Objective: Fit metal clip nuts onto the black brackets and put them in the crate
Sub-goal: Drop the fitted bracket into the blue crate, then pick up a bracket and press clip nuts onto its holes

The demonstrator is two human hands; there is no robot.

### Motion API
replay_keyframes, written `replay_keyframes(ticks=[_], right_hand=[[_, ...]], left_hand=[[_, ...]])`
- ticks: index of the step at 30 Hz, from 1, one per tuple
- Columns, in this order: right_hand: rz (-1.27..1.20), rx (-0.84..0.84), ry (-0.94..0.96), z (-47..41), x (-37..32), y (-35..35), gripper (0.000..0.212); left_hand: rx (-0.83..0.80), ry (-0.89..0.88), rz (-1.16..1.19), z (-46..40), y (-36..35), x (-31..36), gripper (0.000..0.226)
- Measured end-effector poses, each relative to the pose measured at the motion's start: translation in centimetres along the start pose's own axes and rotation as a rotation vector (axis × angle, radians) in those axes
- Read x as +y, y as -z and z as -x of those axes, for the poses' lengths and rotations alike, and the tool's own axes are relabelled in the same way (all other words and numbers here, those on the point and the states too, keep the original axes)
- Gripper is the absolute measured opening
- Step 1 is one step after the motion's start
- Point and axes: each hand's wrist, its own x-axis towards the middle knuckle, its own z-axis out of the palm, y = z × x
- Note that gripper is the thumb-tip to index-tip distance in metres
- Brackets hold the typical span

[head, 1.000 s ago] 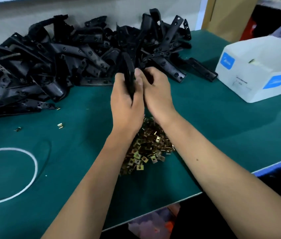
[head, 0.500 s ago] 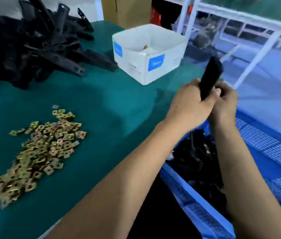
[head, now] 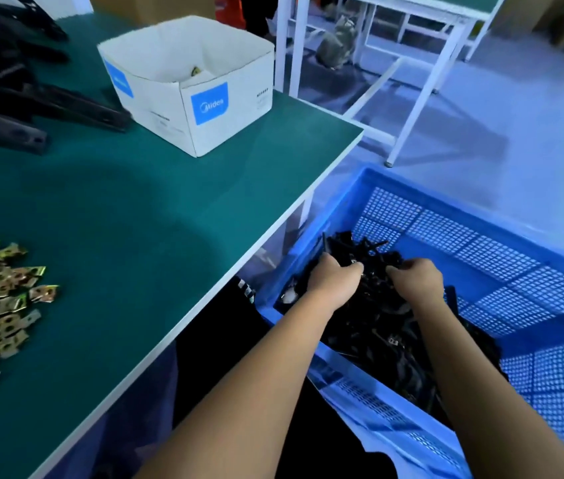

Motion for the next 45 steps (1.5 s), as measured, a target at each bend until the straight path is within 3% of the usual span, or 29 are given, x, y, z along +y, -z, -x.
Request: replay_keyframes(ticks=[5, 10, 13, 14, 16, 22, 26, 32, 34, 40, 42, 45], right_hand=[[-0.111, 0.166, 0.097, 1.7, -5.0, 0.7, 0.027], [-0.273, 0.338, 0.407, 6.3, -12.8, 1.9, 0.022], [-0.368, 0.37, 0.637, 9.6, -17.7, 2.3, 0.011], [-0.392, 0.354, 0.709, 11.1, -19.5, 2.4, 0.019], [-0.423, 0.307, 0.86, 14.1, -23.1, 2.5, 0.031], [-0.157, 0.031, 1.164, 20.5, -32.8, -2.2, 0.009], [-0.113, -0.122, 1.304, 26.0, -37.9, -6.7, 0.021], [0.081, -0.315, 1.645, 35.6, -43.1, -13.3, 0.018], [0.175, -0.358, 1.711, 38.6, -44.2, -15.7, 0.029], [0.507, -0.339, 1.756, 44.0, -47.3, -20.7, 0.076], [0.51, -0.426, 1.66, 44.7, -48.4, -21.8, 0.078], [0.369, -0.439, 1.599, 44.4, -49.1, -22.7, 0.06]], left_hand=[[0.169, -0.268, -0.1, 1.0, 1.9, 2.1, 0.039], [0.429, -0.688, -0.009, 4.4, 5.8, 6.8, 0.015], [0.584, -0.83, 0.129, 6.5, 9.3, 8.9, 0.012], [0.632, -0.847, 0.166, 7.0, 10.8, 9.4, 0.014], [0.724, -0.842, 0.194, 8.1, 14.0, 9.9, 0.016], [1.008, -0.72, 0.273, 11.6, 25.0, 7.2, 0.014], [1.142, -0.612, 0.246, 14.8, 32.6, 3.0, 0.012], [1.349, -0.456, 0.273, 20.1, 41.3, -5.7, 0.008], [1.454, -0.402, 0.274, 21.7, 43.4, -8.6, 0.007], [1.673, -0.337, 0.377, 24.1, 45.2, -14.0, 0.006], [1.663, -0.366, 0.454, 24.2, 45.5, -14.3, 0.008], [1.63, -0.377, 0.541, 24.3, 45.9, -14.1, 0.007]])
